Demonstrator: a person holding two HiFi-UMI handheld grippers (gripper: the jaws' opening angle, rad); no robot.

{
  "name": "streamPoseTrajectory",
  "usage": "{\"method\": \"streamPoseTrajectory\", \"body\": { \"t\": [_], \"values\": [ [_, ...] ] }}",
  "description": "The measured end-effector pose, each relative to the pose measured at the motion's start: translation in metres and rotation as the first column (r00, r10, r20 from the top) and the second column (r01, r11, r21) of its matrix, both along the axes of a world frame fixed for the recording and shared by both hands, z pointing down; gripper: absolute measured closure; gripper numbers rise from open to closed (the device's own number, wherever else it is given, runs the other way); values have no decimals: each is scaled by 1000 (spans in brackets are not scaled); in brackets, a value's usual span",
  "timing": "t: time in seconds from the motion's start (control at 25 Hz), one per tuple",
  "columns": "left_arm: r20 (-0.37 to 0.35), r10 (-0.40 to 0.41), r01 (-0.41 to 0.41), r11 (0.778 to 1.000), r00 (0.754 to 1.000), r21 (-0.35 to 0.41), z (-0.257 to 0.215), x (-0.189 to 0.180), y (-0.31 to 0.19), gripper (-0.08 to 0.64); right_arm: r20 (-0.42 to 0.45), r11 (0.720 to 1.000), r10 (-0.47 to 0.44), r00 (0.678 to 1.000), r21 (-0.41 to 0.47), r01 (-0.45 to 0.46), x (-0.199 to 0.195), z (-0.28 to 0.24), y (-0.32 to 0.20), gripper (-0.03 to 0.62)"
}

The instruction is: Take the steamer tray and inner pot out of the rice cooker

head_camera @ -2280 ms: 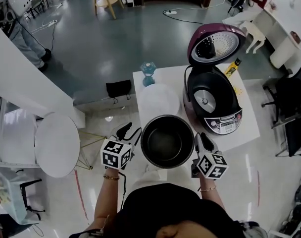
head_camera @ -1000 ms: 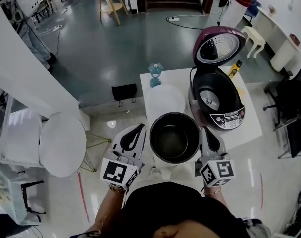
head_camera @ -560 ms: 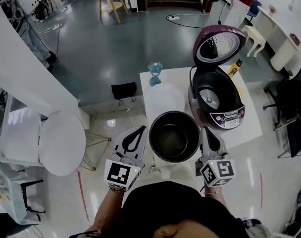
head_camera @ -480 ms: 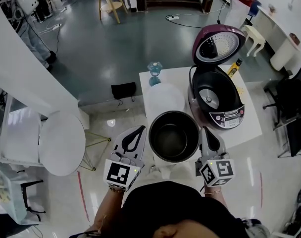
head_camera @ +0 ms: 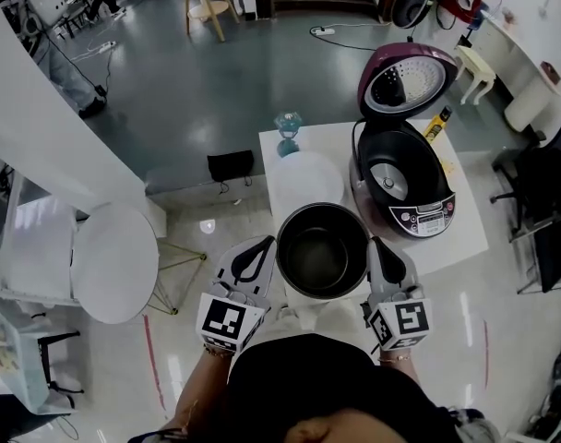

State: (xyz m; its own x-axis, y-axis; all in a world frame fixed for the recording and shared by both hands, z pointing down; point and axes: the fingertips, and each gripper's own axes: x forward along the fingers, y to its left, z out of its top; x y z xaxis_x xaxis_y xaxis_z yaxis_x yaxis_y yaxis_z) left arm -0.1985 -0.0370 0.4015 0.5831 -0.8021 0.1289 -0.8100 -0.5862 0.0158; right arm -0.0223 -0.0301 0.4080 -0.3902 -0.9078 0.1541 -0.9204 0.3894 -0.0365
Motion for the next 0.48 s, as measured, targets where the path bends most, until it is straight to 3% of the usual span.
{"method": "streamPoseTrajectory", "body": {
  "t": [0.32,0.48],
  "values": [
    [0,-4,4,999,1000,38,-11,-5,3,557,24,1000,-14,1000,8,14,-4,-1,1,586],
    [-41,26,-23,997,999,74,-18,-3,5,557,34,1000,3,999,-20,-2,-5,6,2,586]
  ]
}}
